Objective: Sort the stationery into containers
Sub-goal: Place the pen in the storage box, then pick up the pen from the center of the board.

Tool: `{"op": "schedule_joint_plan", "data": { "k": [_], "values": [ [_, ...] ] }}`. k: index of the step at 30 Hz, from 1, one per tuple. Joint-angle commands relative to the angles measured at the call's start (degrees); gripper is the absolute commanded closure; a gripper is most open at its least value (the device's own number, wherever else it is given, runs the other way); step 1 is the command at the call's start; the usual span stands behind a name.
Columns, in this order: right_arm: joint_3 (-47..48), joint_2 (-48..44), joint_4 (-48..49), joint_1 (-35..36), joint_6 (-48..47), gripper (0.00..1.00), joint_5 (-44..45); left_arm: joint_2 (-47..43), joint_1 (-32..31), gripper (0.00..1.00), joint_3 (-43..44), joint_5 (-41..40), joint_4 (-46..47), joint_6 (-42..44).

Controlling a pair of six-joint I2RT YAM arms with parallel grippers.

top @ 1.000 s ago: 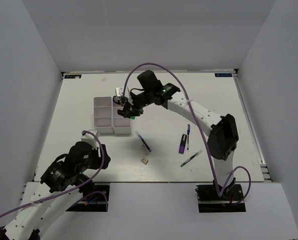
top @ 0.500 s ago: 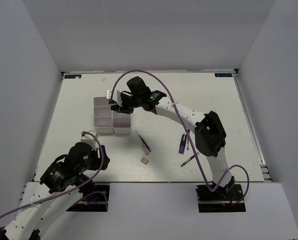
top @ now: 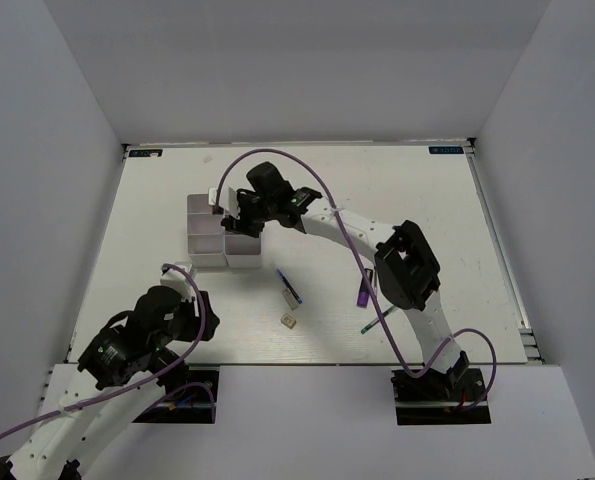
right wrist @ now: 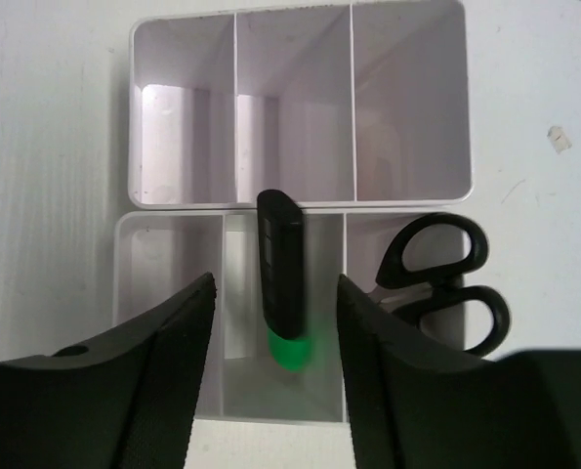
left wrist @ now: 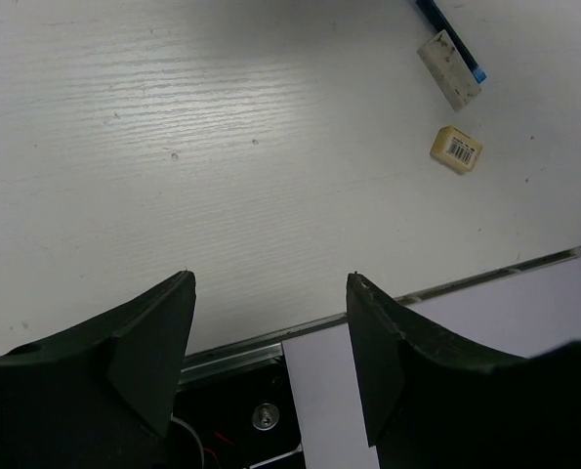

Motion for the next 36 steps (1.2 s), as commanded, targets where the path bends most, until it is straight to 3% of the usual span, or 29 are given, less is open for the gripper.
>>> {"op": "schedule_joint_plan", "data": {
  "k": [1,5,7,8,9,11,12,13,14,16,18,19,20,21,22,23,26,31,36],
  "values": [
    [3.54,-1.42,2.11,0.3,0.69,0.43,0.92,-0.18,0.04,0.27,0.64,1.02,-0.31,-0.31],
    [5.3,-3.17,0.26,0.22,2.54,0.37,0.65,-0.26,0.21,0.35,0.64,1.81,-0.14,-0.57],
    [5.48,-5.28,-1.32,0.48,3.86,0.34,1.09,-0.09,0.04,0.47,0.81,2.42,0.03,-0.74],
    [5.3,-5.9,-1.58,0.48,5.25,0.23,0.83,0.26,0.12,0.53,1.16,2.77,0.3,-0.66],
    [4.95,-8.51,-2.28,0.39,6.66,0.21,1.18,0.35,0.13,0.69,1.43,3.12,0.47,-0.66],
    [5.03,-11.07,-4.82,0.3,9.21,0.18,6.07,2.01,0.13,0.82,2.13,4.61,1.44,-0.57],
    [5.12,-12.65,-5.71,-0.13,13.05,0.38,8.02,2.54,0.04,0.94,2.39,5.06,2.49,-0.48],
    [5.04,-14.24,-8.93,-0.31,14.92,0.68,13.08,4.64,0.04,0.99,2.66,5.5,3.54,-0.48],
    [4.86,-14.77,-10.97,-0.4,19.03,1.0,18.62,5.44,0.12,0.99,2.92,7.5,4.16,-0.39],
    [4.08,-16.61,-15.97,-2.15,21.87,1.0,26.21,7.89,0.13,0.99,2.92,8.92,7.84,-0.22],
    [1.28,-17.59,-28.79,-4.25,27.56,1.0,27.9,11.5,0.13,0.99,3.45,11.74,10.39,0.31],
    [0.21,-18.29,-35.53,-6.27,29.25,0.86,27.64,12.3,0.13,0.78,3.62,11.74,10.49,0.83],
    [-1.19,-18.56,-40.9,-8.03,33.79,0.68,24.94,14.22,0.13,0.62,4.5,10.87,10.49,1.53],
    [-5.29,-20.04,-43.48,-9.18,34.62,0.37,23.35,14.58,0.13,0.52,4.77,10.43,10.23,2.24],
    [-10.99,-22.49,-43.42,-12.15,35.49,0.29,21.76,14.94,0.04,0.41,4.86,9.81,9.88,2.85],
    [-17.14,-23.91,-42.2,-12.87,38.55,0.25,20.27,14.85,0.04,0.37,4.94,9.46,9.97,3.82],
    [-27.19,-29.26,-38.42,-15.94,43.55,0.26,16.65,13.98,0.04,0.33,4.07,9.37,9.97,4.35],
    [-29.5,-28.05,-39.11,-19.2,49.64,0.35,16.48,11.78,0.04,0.33,1.52,9.37,9.7,4.71],
    [-32.14,-24.98,-37.8,-22.63,53.96,0.38,11.74,9.32,0.04,0.32,0.55,9.28,9.26,4.71]
  ]
}}
